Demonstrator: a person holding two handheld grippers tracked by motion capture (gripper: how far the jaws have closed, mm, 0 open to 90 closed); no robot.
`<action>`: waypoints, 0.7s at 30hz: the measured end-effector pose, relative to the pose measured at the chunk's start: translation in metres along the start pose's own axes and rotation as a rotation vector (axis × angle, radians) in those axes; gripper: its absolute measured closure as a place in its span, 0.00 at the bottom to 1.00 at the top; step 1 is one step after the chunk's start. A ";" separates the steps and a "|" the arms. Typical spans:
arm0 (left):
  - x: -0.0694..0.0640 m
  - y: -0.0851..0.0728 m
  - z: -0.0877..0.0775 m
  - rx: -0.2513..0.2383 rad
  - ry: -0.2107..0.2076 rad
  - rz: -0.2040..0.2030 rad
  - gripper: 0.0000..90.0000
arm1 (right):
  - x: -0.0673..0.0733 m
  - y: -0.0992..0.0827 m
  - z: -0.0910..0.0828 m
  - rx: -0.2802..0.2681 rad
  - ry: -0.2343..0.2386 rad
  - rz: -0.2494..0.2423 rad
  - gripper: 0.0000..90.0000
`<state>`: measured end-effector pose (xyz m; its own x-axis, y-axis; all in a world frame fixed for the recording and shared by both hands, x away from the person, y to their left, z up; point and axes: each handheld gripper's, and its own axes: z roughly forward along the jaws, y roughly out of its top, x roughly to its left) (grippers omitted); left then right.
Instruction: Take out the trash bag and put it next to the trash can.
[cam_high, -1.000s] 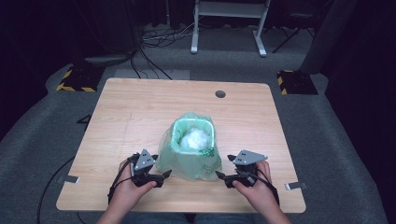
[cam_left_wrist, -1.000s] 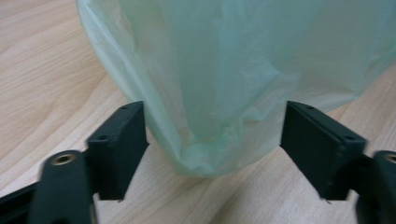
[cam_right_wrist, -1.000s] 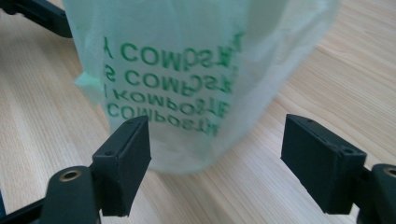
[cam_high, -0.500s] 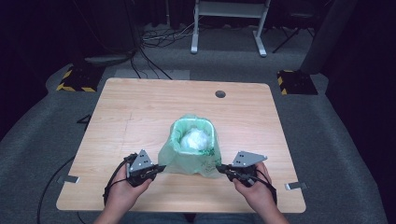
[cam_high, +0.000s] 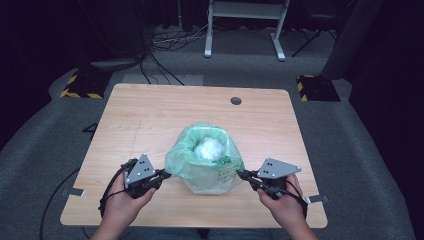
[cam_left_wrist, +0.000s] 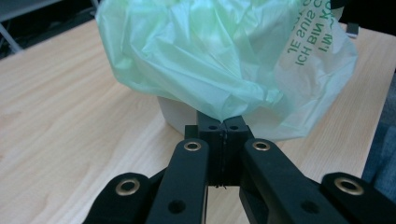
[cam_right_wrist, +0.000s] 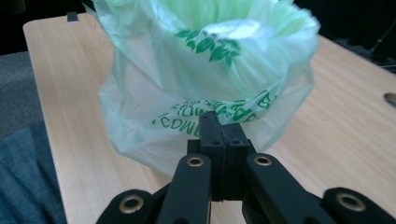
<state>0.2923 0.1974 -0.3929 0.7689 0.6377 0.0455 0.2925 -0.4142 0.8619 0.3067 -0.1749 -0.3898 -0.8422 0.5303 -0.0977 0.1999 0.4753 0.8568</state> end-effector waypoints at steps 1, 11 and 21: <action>0.001 0.002 -0.001 -0.007 0.006 -0.001 1.00 | -0.001 0.002 -0.002 -0.004 -0.006 -0.004 1.00; 0.021 0.025 -0.010 -0.069 0.058 -0.020 1.00 | -0.021 0.023 -0.012 -0.063 -0.064 -0.002 1.00; 0.043 0.026 -0.002 -0.064 0.111 -0.082 1.00 | -0.047 0.026 -0.007 -0.066 -0.126 0.044 1.00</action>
<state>0.3320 0.2159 -0.3677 0.6751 0.7373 0.0263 0.3125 -0.3181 0.8951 0.3476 -0.1925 -0.3597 -0.7628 0.6356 -0.1184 0.1985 0.4045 0.8928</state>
